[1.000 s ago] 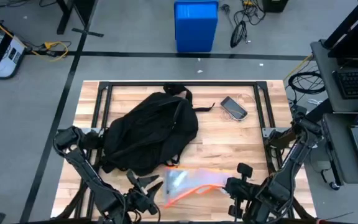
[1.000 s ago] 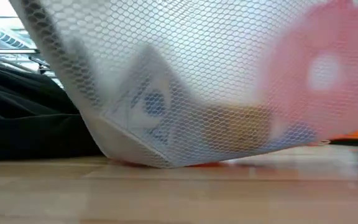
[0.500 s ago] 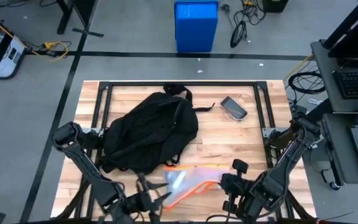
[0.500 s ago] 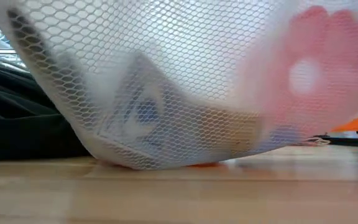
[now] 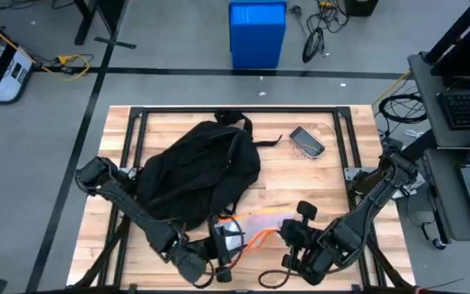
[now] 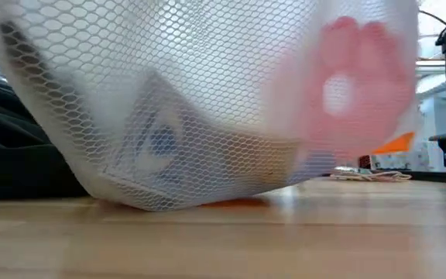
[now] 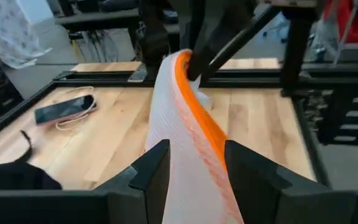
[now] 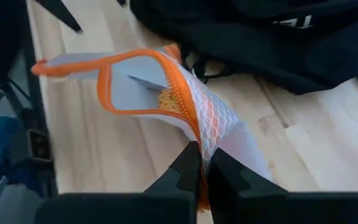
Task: Unpack backpack
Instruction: Remove the pink medicine organizer from the orange zip bag
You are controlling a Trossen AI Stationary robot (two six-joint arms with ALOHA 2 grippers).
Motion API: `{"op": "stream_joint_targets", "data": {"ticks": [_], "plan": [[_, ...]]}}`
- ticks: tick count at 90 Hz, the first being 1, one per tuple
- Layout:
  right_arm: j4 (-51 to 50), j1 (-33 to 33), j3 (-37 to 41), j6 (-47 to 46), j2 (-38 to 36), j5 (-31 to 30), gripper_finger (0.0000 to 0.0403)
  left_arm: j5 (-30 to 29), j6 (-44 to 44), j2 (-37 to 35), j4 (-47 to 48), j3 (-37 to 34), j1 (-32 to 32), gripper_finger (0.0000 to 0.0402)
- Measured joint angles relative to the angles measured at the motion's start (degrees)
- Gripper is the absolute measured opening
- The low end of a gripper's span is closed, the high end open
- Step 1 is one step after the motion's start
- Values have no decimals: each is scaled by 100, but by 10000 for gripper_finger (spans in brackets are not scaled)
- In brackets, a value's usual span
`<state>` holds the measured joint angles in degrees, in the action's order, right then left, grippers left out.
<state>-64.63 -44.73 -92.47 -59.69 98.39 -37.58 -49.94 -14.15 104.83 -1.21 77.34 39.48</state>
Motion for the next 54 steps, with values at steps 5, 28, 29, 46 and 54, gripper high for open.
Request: {"op": "stream_joint_targets", "data": {"ticks": [5,28,29,46,54], "plan": [[31,51,0,74,0,-2,0,39,-14,3,30,0,-56,142],[14,302,0,367,0,-11,0,625,286,5,-365,-4,-205,142],[13,319,0,384,0,-14,0,637,303,5,-397,-4,-201,142],[17,558,0,678,0,-20,0,470,403,5,-501,66,-195,142],[50,622,0,761,0,-4,0,116,208,5,-114,68,-264,145]]}}
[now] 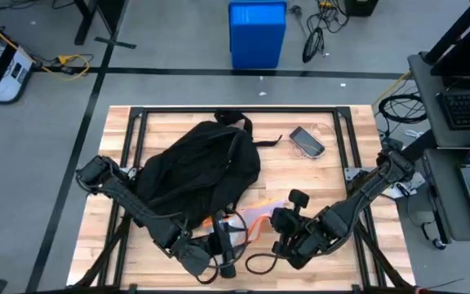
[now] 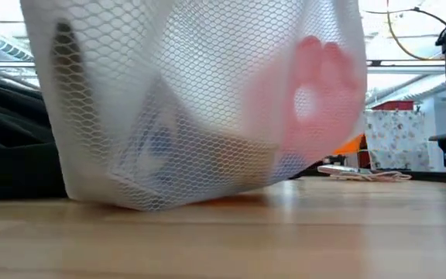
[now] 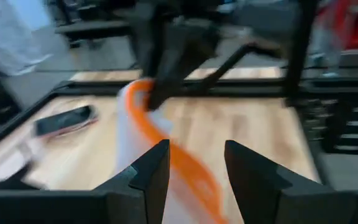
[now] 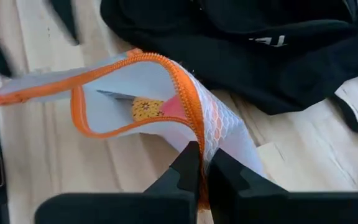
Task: Unpack backpack
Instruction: Remove the pink medicine organizer from the orange zip bag
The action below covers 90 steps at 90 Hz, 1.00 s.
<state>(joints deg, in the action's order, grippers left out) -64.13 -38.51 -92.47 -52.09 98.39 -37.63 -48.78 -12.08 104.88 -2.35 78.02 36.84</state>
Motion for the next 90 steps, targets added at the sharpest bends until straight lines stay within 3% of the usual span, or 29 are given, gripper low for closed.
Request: {"op": "stream_joint_targets", "data": {"ticks": [16,40,56,73,90], "plan": [[280,56,0,187,0,3,0,146,-817,0,422,-2,-227,178],[377,99,0,239,0,7,0,119,-863,0,701,-2,-308,195],[387,58,0,385,0,43,0,103,-993,0,1222,-2,-388,134],[406,6,0,660,0,170,0,69,-704,0,1396,-2,-436,17],[402,-95,0,801,0,156,3,69,-477,0,1432,-2,-435,4]]}}
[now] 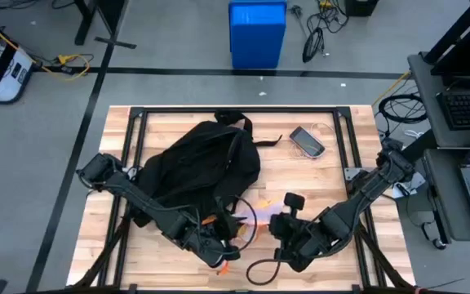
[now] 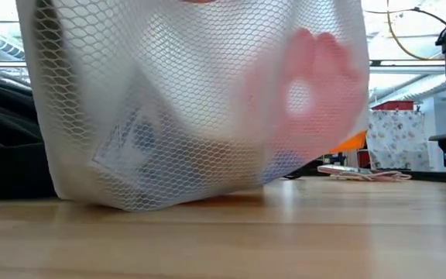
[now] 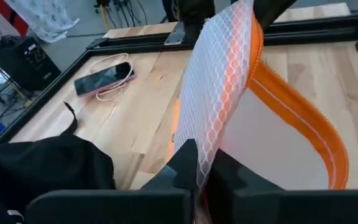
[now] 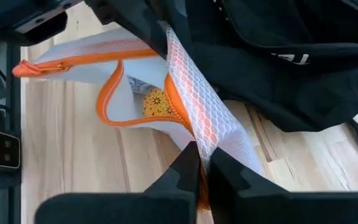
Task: Unpack backpack
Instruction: Remove the pink medicine organizer from the orange zip bag
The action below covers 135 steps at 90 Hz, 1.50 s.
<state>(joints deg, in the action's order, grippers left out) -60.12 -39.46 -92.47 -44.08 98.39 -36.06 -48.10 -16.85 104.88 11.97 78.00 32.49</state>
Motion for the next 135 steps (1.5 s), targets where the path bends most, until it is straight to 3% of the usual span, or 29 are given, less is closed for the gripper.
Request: {"op": "stream_joint_targets", "data": {"ticks": [19,37,57,87,108,135], "plan": [[90,-201,0,-17,0,-147,42,-13,79,0,389,2,-29,1],[-3,-385,-1,14,0,-1081,98,35,273,0,399,2,-176,1],[361,-609,-9,344,103,-1053,140,370,420,0,402,2,-326,0],[781,-884,-2,1860,1160,-999,148,588,729,0,212,2,-557,0],[1253,-957,0,1179,1840,-1164,148,755,715,0,133,2,-671,0],[1414,-857,0,1173,2320,-1342,148,1064,722,0,-198,2,-734,0]]}}
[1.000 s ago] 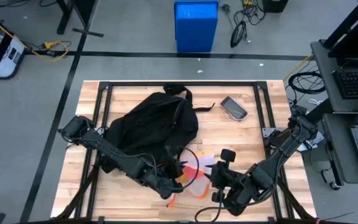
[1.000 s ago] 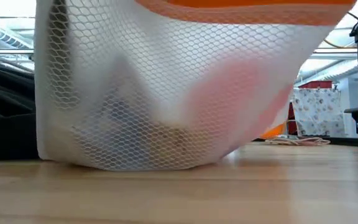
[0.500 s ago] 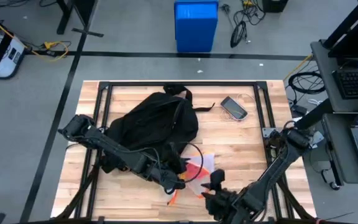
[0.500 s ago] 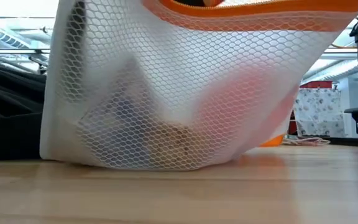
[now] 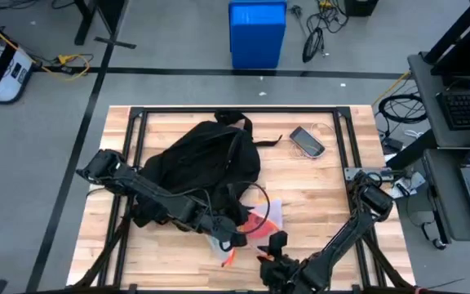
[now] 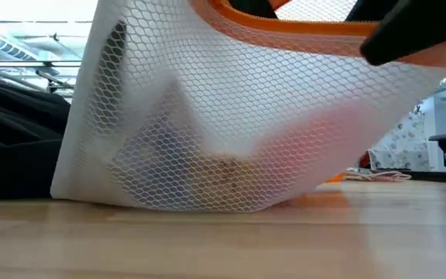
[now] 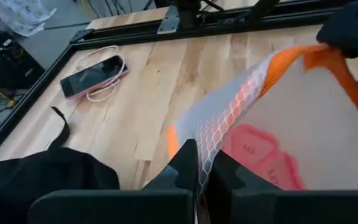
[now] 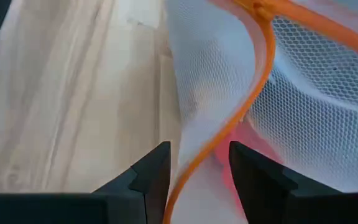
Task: Unpack backpack
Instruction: Remove the pink medicine organizer from the orange zip bag
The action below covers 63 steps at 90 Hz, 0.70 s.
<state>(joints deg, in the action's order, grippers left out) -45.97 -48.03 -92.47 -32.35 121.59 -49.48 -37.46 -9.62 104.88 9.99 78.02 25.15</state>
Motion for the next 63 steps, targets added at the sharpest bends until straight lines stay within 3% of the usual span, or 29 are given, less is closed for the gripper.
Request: {"op": "stream_joint_targets", "data": {"ticks": [30,63], "plan": [[33,41,0,2,26,548,125,11,118,0,-24,0,0,0],[-12,36,0,-60,26,624,20,-139,307,0,-17,0,7,0]]}}
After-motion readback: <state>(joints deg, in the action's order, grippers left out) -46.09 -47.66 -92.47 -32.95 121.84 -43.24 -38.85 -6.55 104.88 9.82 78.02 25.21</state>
